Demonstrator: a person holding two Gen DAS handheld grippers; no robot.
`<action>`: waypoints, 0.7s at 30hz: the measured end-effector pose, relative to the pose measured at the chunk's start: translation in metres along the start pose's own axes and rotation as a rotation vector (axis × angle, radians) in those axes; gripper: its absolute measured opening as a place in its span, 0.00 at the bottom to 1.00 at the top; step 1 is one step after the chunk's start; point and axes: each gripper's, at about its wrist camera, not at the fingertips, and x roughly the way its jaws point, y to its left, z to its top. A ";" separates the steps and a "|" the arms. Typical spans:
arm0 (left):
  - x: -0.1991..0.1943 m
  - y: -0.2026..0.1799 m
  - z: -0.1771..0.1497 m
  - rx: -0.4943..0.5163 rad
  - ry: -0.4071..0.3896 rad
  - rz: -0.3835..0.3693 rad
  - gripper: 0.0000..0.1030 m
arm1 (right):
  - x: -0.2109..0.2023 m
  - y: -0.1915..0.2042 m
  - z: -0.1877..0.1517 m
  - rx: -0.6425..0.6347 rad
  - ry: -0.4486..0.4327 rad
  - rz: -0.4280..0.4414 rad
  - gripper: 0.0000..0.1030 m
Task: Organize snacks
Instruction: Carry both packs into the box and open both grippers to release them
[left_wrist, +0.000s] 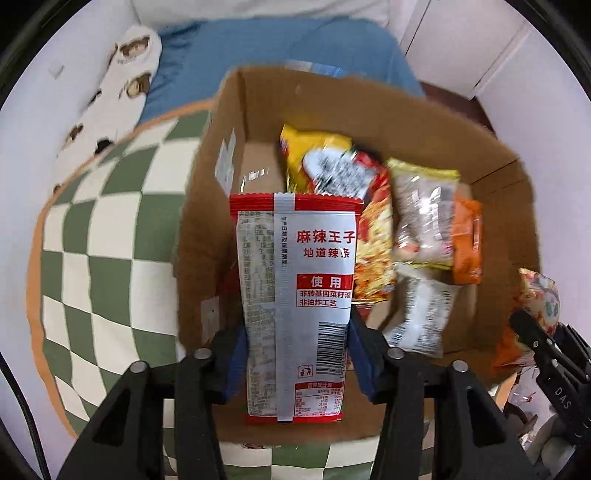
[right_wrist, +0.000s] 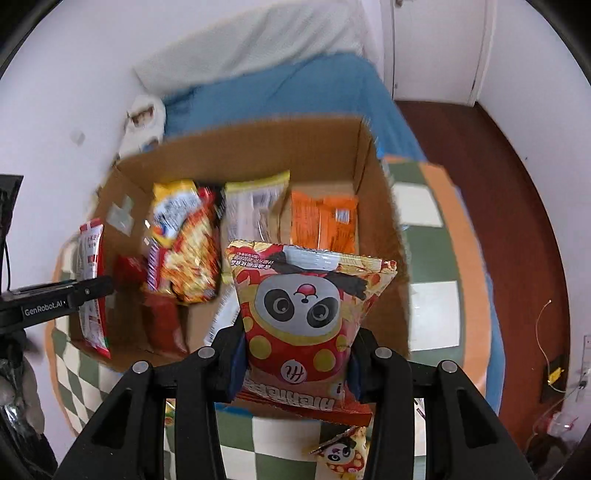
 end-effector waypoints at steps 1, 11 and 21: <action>0.007 0.001 0.001 0.001 0.010 0.011 0.66 | 0.009 0.000 0.000 -0.005 0.024 -0.022 0.84; 0.018 -0.004 -0.006 -0.020 0.003 -0.021 0.88 | 0.032 -0.003 -0.006 0.006 0.072 -0.034 0.93; 0.001 -0.012 -0.028 -0.027 -0.058 -0.026 0.88 | 0.009 0.002 -0.014 -0.012 -0.012 -0.067 0.93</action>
